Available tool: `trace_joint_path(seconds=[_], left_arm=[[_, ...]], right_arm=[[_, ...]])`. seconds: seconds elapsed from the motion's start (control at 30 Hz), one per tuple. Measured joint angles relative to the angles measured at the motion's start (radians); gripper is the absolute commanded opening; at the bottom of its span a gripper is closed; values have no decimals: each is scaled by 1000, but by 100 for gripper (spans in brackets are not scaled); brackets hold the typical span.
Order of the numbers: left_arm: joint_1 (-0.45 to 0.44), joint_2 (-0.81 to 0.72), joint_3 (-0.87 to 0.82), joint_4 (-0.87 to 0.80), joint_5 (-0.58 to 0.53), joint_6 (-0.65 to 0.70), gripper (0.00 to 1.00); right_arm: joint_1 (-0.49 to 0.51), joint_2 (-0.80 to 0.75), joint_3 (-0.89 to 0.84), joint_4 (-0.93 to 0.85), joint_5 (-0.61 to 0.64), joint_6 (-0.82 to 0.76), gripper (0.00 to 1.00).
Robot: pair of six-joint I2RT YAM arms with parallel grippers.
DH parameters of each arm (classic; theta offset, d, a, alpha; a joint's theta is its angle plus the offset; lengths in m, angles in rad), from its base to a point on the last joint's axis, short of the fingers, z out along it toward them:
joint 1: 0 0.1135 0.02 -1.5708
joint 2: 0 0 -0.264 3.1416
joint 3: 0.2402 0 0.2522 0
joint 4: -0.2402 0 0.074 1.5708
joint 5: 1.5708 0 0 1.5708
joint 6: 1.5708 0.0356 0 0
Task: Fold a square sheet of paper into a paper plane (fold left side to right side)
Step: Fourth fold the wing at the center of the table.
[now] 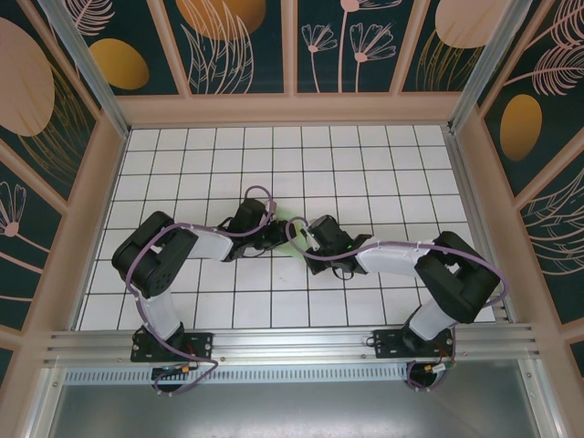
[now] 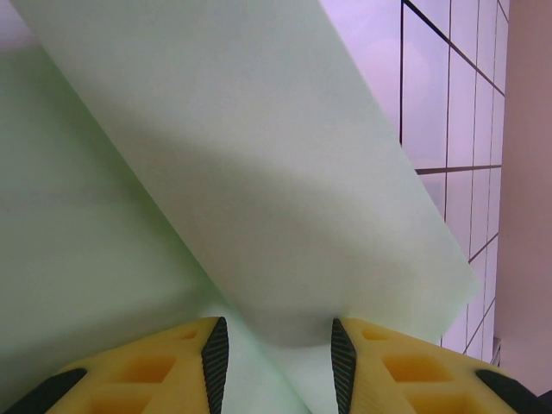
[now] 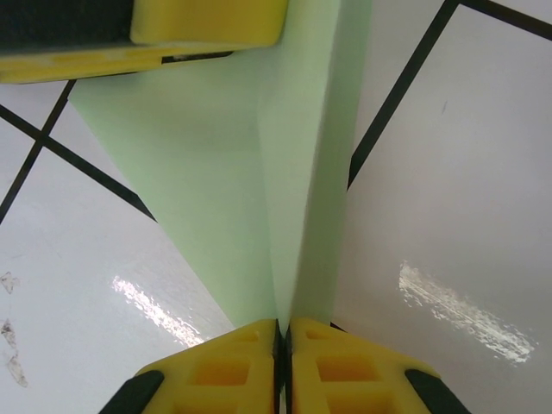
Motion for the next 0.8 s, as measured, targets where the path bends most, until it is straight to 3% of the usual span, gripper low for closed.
trace_joint_path(seconds=[0.17,0.5,0.8], left_arm=[[0,0,0,0,0,0,40],[0,0,0,0,0,0,41],[0,0,0,0,-1,0,41]], right_arm=[[-17,0,0,0,-24,-3,11],[-54,-16,0,0,-76,-10,21],[-67,-44,-7,0,-106,-10,20]])
